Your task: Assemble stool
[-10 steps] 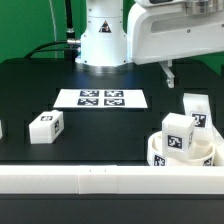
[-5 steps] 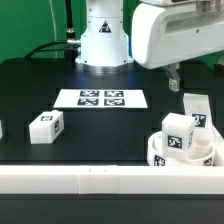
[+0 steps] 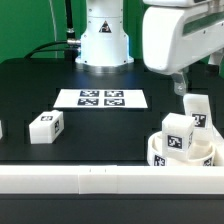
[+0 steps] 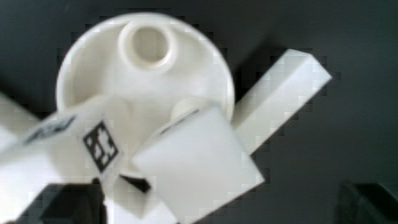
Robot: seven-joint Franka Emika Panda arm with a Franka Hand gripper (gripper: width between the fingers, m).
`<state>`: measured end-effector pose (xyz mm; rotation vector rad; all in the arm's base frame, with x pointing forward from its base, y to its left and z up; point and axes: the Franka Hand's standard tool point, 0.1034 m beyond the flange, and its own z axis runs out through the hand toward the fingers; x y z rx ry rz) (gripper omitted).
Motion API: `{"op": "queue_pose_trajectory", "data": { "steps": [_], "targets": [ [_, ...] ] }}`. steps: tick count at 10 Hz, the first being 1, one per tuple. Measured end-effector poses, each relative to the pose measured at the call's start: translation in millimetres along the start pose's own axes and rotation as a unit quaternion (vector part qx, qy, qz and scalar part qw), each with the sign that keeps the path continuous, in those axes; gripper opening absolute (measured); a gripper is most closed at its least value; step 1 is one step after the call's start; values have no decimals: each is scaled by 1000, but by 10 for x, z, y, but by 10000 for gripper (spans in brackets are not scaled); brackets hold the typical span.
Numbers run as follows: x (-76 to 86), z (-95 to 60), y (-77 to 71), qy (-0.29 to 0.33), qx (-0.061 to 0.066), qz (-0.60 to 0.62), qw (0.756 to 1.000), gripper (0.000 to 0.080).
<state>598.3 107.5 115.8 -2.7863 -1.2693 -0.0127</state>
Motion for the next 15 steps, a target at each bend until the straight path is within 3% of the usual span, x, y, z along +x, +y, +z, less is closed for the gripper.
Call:
{"op": "queue_pose_trajectory", "data": {
  "steps": [1,2,5,11,14,15],
  "targets": [
    [52,-7,7,2,-15,-50,999,648],
    [60,-14,17,0,-20,-98,995,648],
    [37,-1,36,-1,-19,-133,991,648],
    [56,311,13,5,-21,-129,991,648],
    [40,329,21,4,-20,-128,992,639],
    [38,329,23,4,-20,-127,992,481]
  ]
}}
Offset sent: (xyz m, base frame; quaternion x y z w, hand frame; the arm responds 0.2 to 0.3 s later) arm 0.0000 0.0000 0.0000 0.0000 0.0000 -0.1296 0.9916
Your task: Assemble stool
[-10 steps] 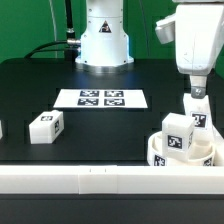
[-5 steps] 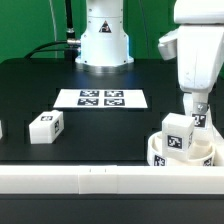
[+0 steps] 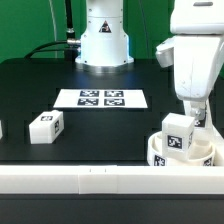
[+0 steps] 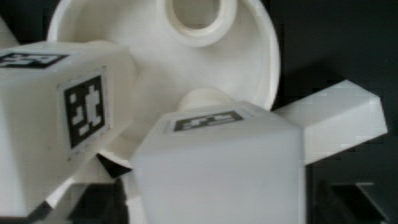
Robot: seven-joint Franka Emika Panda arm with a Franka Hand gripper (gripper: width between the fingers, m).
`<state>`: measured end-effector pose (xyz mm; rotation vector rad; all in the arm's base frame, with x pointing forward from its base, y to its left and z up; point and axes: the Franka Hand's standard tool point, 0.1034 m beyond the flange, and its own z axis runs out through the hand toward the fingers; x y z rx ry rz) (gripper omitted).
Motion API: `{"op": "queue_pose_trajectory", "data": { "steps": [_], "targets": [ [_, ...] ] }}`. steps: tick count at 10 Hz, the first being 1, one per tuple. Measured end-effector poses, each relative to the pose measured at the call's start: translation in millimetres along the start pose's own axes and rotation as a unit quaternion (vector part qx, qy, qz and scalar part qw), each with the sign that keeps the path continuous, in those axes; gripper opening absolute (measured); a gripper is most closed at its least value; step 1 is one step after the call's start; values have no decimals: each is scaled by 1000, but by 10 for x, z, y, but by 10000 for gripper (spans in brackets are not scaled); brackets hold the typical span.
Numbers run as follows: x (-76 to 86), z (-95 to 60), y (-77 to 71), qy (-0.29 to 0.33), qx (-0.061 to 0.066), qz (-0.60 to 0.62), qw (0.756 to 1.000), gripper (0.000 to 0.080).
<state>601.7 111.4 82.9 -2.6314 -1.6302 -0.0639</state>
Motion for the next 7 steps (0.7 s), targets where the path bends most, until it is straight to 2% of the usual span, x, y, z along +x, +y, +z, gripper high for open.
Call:
{"op": "queue_pose_trajectory", "data": {
  "steps": [1,2,4,7],
  "targets": [
    [-1,1,0,0,0,7,1000,481],
    [-1,1,1,0,0,14,1000,339],
    [-1,1,0,1,1,34,999,340],
    [-6,6,27,7,7,157,988,340]
  ]
}}
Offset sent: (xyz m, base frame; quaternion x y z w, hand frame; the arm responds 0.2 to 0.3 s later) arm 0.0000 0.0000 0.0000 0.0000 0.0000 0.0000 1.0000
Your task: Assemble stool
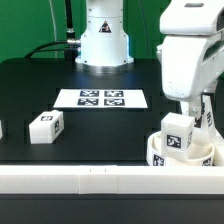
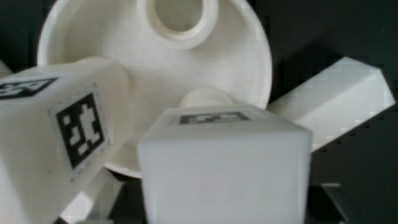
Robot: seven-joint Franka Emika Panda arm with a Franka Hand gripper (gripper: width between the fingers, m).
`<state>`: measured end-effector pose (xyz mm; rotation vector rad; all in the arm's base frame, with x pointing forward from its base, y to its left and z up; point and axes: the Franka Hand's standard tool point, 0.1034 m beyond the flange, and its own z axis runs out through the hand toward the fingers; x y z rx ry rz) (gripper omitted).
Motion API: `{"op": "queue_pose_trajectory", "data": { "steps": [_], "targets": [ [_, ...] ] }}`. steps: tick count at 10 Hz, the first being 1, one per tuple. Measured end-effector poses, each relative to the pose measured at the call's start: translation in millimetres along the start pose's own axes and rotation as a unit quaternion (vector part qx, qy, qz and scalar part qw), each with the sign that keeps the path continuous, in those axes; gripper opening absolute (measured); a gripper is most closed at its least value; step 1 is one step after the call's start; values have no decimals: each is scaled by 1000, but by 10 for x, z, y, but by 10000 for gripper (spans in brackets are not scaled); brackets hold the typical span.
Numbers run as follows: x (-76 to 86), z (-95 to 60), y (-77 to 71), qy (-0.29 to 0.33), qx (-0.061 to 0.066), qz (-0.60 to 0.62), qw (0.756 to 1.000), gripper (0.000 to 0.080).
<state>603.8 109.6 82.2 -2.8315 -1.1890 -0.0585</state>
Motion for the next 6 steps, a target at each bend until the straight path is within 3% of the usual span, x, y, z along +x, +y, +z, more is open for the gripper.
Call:
{"op": "queue_pose_trajectory", "data": {
  "steps": [6],
  "targets": [
    [12,7,-9,4,4,208,978,340]
  ]
}}
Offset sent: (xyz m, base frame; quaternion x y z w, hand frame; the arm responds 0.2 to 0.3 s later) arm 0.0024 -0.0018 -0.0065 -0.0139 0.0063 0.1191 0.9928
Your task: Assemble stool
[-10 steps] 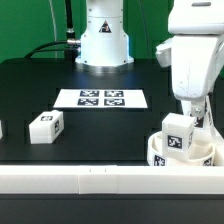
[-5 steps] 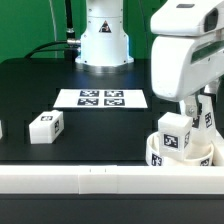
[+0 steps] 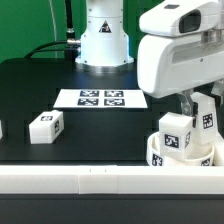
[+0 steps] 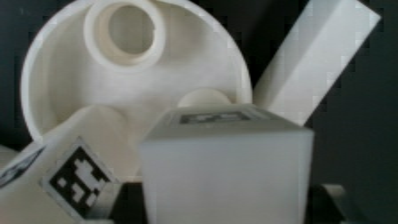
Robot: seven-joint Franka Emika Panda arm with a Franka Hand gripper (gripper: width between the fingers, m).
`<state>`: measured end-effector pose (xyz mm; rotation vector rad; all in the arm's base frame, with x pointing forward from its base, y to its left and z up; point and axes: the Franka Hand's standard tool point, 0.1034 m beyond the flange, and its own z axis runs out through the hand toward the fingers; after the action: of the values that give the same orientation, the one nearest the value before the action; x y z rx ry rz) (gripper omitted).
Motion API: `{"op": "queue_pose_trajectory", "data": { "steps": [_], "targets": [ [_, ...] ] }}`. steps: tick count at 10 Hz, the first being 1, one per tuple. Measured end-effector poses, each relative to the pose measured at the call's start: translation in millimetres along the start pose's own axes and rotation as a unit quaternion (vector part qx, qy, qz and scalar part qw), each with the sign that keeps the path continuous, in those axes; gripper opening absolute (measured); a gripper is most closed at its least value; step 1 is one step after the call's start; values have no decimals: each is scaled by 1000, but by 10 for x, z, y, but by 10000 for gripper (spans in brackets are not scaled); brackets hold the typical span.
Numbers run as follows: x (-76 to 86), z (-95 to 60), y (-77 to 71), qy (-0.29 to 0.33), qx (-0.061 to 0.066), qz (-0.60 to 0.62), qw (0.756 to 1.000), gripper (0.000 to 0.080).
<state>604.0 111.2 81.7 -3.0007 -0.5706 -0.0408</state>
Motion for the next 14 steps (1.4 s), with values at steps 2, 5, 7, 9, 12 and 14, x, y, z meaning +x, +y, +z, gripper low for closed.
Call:
{"op": "queue_pose_trajectory", "data": {
  "steps": [2,5,7,9,12,14],
  "targets": [
    [1,1,-6,0,1,63,998,340],
    [4,4,-16,1,6,166,986,340],
    [8,7,-13,3,13,291,956,340],
    [12,9,-14,2,18,377,926,340],
    [23,20,-23,1,26,487,873,340],
    [25,25,-36,-5,36,581,813,340]
  ]
}}
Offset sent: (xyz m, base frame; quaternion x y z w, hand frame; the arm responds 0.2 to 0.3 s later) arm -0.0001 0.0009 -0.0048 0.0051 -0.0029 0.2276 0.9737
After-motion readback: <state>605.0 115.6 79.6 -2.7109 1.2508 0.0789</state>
